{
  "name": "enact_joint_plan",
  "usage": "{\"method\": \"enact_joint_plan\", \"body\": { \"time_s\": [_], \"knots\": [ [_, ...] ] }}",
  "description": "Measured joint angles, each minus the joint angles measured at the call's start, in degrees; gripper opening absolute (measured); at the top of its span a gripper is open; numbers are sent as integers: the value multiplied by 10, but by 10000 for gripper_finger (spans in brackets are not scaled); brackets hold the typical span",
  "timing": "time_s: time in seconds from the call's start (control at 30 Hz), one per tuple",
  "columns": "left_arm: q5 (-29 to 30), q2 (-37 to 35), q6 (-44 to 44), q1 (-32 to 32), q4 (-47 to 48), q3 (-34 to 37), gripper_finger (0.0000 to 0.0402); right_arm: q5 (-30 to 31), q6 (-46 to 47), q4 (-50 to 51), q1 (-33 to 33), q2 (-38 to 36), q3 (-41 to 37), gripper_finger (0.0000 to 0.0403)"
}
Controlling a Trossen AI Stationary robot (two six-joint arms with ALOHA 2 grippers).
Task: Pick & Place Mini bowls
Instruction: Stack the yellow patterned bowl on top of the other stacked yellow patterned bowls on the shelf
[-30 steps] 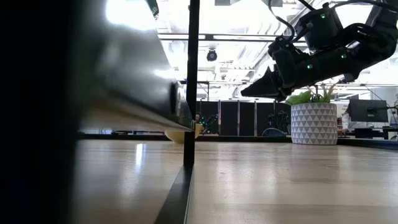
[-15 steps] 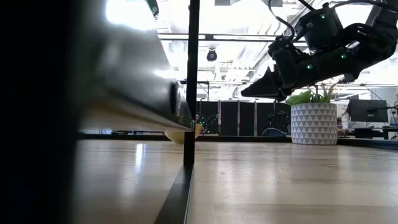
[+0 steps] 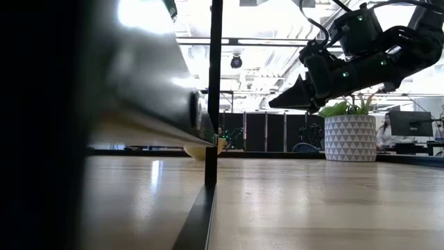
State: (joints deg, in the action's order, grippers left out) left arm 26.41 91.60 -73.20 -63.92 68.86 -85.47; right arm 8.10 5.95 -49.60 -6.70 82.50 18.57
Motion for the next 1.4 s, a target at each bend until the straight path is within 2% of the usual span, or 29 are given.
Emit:
{"method": "enact_joint_plan", "body": {
  "time_s": [0.2, 0.33, 0.57, 0.7, 0.8, 0.9, 1.0, 1.07, 1.17, 1.4],
  "knots": [
    [23, -46, 163, 73, -17, 4, 1, 0, -8, 0, 0, 0, 0, 2],
    [-16, -96, 299, 139, -123, 65, 1, -3, -11, -1, 0, 0, 0, 1],
    [-105, -200, 526, 284, -399, 256, 0, -21, -15, -9, 0, 0, 0, 1],
    [-166, -243, 621, 379, -578, 379, 0, -18, -15, -9, 0, 0, 0, 1],
    [-177, -255, 649, 445, -703, 469, 0, -5, -11, -9, 0, 0, 0, 1],
    [-212, -254, 664, 507, -831, 556, 0, -1, 9, -8, 0, 0, 0, 2],
    [-231, -244, 664, 564, -961, 613, 0, 12, 20, -6, 0, 0, 0, 1],
    [-232, -240, 664, 599, -981, 630, 0, 26, 28, -4, 0, 0, 0, 1],
    [-232, -241, 652, 654, -962, 626, 0, 39, 29, -4, 0, 0, 0, 2],
    [-296, -238, 642, 767, -865, 587, 0, 40, 26, -2, -5, 0, 0, 2]
  ]
}}
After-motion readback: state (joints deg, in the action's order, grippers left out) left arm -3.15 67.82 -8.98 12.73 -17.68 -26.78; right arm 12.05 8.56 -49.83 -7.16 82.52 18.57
